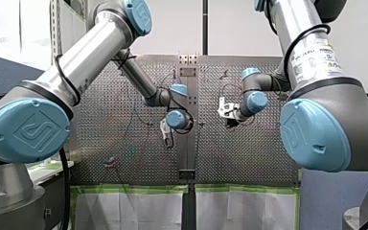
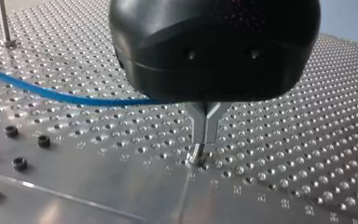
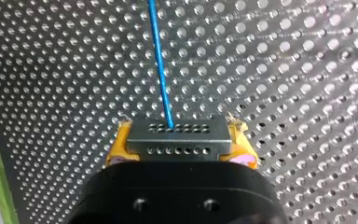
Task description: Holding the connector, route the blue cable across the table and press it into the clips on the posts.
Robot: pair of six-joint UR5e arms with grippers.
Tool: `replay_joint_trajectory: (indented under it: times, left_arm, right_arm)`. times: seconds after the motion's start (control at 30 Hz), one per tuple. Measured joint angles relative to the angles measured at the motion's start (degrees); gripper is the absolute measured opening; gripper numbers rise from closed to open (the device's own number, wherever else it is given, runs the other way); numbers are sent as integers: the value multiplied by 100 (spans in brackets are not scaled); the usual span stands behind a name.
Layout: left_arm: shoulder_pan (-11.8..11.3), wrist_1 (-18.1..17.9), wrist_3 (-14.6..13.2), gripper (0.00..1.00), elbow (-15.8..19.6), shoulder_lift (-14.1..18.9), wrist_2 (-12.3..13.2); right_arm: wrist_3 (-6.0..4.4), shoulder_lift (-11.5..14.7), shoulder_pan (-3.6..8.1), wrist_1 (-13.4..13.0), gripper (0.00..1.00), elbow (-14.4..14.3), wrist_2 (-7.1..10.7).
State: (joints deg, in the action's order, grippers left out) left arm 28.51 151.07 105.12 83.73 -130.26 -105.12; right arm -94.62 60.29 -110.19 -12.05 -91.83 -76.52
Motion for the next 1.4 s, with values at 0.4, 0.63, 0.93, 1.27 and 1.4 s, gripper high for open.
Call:
replay_joint_trajectory:
  times: [0.4,0.63,0.93,1.27,1.4]
  left_arm:
    - [-95,330,-50,0,-438,-406,351]
    - [-164,737,-182,0,-845,-640,248]
    - [-165,965,-291,25,-1160,-649,130]
    - [44,1376,-601,92,-1176,-621,-275]
    - [142,1547,-626,100,-1162,-538,-446]
  right_arm:
    - [-1,-276,113,-71,0,217,28]
    - [-13,-418,201,-112,0,388,41]
    - [-15,-502,316,-115,0,563,56]
    - [-15,-504,438,-115,0,668,139]
    - [-15,-504,465,-114,0,676,167]
